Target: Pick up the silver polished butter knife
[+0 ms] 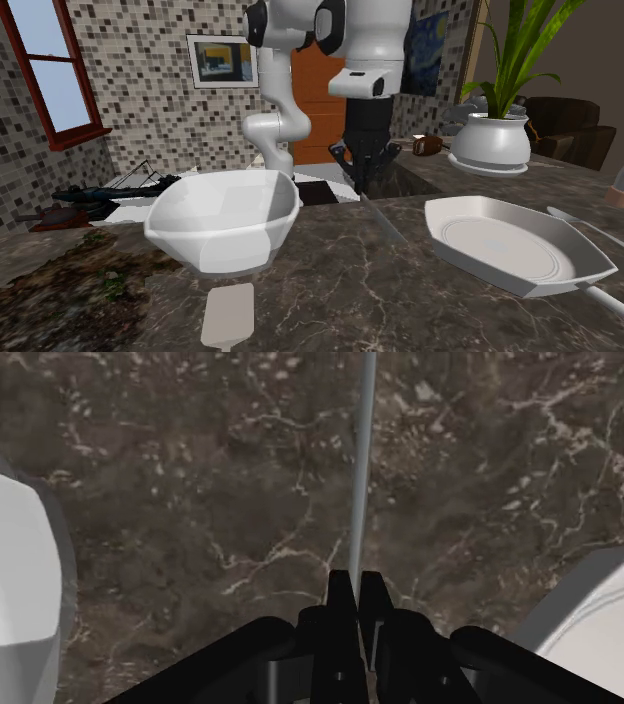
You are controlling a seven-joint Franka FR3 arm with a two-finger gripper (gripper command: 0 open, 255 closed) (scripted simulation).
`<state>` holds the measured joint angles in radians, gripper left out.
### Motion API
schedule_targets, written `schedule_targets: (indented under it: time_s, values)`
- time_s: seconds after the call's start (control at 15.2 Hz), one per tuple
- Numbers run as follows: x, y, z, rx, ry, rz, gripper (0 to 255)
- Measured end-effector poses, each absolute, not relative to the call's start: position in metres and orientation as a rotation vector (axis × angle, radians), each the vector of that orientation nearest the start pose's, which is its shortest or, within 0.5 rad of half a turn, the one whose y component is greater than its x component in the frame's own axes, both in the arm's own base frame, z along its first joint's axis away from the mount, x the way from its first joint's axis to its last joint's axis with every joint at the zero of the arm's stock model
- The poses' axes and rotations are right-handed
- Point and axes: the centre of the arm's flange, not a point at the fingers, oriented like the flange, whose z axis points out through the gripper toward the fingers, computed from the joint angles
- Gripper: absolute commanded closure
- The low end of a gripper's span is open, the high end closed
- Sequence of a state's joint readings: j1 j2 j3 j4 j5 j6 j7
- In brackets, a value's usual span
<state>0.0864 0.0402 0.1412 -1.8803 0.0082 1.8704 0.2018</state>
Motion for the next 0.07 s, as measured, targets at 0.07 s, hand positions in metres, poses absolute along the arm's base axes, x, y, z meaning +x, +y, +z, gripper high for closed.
schedule_targets:
  time_s: [0.07]
  values:
    - [0.5522, 0.1279, 0.4834, -3.138, -0.037, 0.081, 255]
